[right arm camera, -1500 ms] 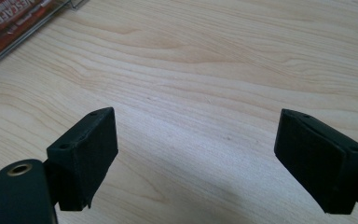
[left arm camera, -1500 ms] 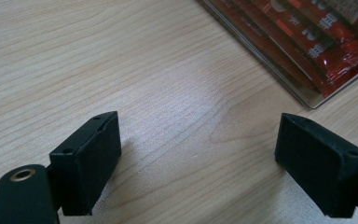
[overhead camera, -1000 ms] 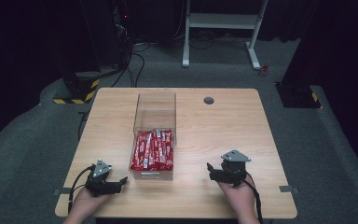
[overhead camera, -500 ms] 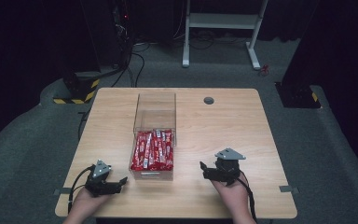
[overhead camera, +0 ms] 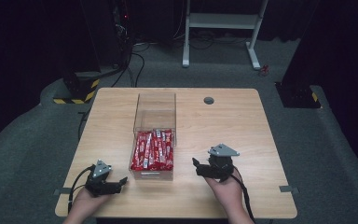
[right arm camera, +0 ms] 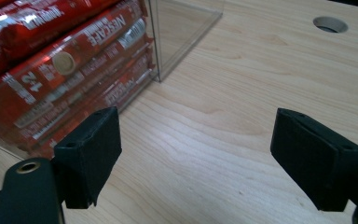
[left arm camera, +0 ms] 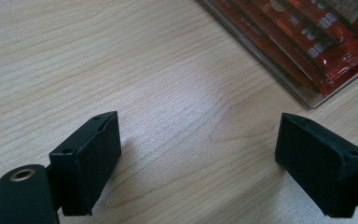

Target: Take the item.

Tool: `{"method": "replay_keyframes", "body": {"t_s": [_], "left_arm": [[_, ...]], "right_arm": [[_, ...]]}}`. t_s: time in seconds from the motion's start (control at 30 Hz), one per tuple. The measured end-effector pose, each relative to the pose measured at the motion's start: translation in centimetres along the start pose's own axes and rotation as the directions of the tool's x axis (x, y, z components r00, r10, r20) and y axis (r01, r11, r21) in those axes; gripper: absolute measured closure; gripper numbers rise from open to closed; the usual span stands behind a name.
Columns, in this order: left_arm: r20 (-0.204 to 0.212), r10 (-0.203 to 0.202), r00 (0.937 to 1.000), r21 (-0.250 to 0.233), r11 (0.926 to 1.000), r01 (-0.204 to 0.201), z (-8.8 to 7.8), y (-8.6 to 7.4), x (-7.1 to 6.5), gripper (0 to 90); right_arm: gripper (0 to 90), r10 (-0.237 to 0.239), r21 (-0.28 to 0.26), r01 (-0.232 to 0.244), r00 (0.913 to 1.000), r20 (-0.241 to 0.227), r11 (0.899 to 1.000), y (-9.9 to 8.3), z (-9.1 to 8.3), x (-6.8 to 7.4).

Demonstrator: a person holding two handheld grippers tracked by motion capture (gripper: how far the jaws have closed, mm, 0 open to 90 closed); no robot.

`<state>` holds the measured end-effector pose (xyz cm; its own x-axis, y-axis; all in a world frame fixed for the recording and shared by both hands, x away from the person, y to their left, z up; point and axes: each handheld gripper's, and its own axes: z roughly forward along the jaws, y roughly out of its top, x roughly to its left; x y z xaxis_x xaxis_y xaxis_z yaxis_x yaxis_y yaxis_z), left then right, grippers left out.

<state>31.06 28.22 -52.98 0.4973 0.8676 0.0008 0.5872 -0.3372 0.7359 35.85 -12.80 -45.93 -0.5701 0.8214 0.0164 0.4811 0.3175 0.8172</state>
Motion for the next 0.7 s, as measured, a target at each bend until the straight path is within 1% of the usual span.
{"method": "replay_keyframes", "body": {"t_s": [0.03,0.07,0.2,0.37,0.47,0.53,0.57,0.7], "left_arm": [[0.000,0.000,1.0000,0.000,1.0000,0.000,0.0,0.0,0.0,14.7],[0.000,0.000,1.0000,0.000,1.0000,0.000,0.0,0.0,0.0,14.7],[0.000,0.003,1.0000,0.001,1.0000,-0.003,0.0,0.0,0.0,14.7],[0.000,0.001,1.0000,0.002,1.0000,-0.001,0.0,0.1,0.0,14.7],[0.001,0.001,1.0000,0.002,1.0000,-0.001,0.1,0.1,0.0,14.7],[0.001,0.000,1.0000,0.002,1.0000,0.000,0.1,0.1,0.0,14.7],[0.000,-0.003,1.0000,0.000,1.0000,0.003,0.1,0.1,0.0,14.7],[0.000,-0.003,1.0000,0.000,1.0000,0.003,0.1,0.1,0.0,14.7]], "right_arm": [[16.7,-0.009,-0.003,0.009,0.9999,-0.005,1.000,0.2,0.1,0.1],[16.8,-0.003,-0.003,0.003,1.0000,-0.005,1.000,0.3,0.2,0.3],[17.7,-0.012,-0.017,0.012,0.9998,-0.015,1.000,0.9,0.5,0.6],[19.9,-0.001,-0.035,0.000,0.9995,-0.033,0.999,1.5,0.6,0.9],[20.6,-0.012,-0.047,0.011,0.9991,-0.041,0.999,2.0,0.7,1.3],[20.8,-0.012,-0.051,0.010,0.9989,-0.045,0.999,2.2,0.7,1.3],[21.6,-0.012,-0.063,0.009,0.9986,-0.052,0.998,2.4,0.7,1.4],[22.0,-0.013,-0.069,0.009,0.9984,-0.055,0.998,2.7,0.6,1.6]]}}
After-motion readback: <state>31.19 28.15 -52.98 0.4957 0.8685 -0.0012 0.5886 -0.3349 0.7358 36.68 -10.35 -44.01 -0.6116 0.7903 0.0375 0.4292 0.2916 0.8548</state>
